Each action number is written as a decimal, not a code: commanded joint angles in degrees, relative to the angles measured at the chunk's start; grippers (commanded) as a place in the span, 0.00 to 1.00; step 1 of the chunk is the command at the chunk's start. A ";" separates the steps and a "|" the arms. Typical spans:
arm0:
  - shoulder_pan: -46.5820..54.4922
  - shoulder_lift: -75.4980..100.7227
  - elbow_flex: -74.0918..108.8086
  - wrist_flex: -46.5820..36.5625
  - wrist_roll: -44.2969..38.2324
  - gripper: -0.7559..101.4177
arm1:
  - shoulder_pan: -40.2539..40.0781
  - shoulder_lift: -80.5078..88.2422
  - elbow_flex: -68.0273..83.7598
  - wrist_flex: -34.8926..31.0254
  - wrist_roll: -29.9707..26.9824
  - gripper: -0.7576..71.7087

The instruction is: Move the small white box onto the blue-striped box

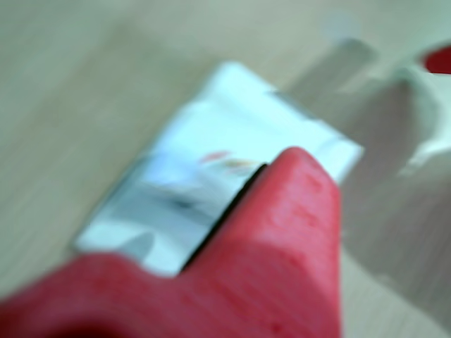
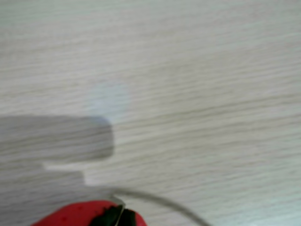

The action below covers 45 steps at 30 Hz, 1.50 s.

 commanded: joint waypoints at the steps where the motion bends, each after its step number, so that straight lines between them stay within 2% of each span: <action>1: 2.81 -4.83 -8.61 2.11 1.14 0.45 | -0.53 1.41 -0.35 -0.62 -0.18 0.01; 13: 1.41 -22.68 -25.05 2.02 3.69 0.46 | -0.35 1.32 -0.35 -0.26 -0.62 0.01; 21: -0.26 -30.41 -26.10 1.76 6.77 0.46 | -0.26 1.32 -0.35 -0.35 -0.62 0.01; 23: -1.14 -31.03 -26.10 1.76 7.38 0.42 | -0.26 1.32 -0.35 -0.35 -0.62 0.01; 27: -2.02 -31.38 -26.89 1.76 8.53 0.22 | -0.26 1.32 -0.35 -0.26 -0.62 0.01; 29: -1.67 -31.38 -26.98 1.93 8.70 0.16 | -0.26 1.32 -0.44 -0.26 -0.53 0.01; 36: -1.67 -25.84 -21.53 2.11 8.17 0.14 | -0.53 1.32 -0.44 -0.18 -0.70 0.01; 45: 2.46 2.46 3.78 2.20 5.80 0.14 | -1.32 1.32 -0.44 -0.44 0.00 0.01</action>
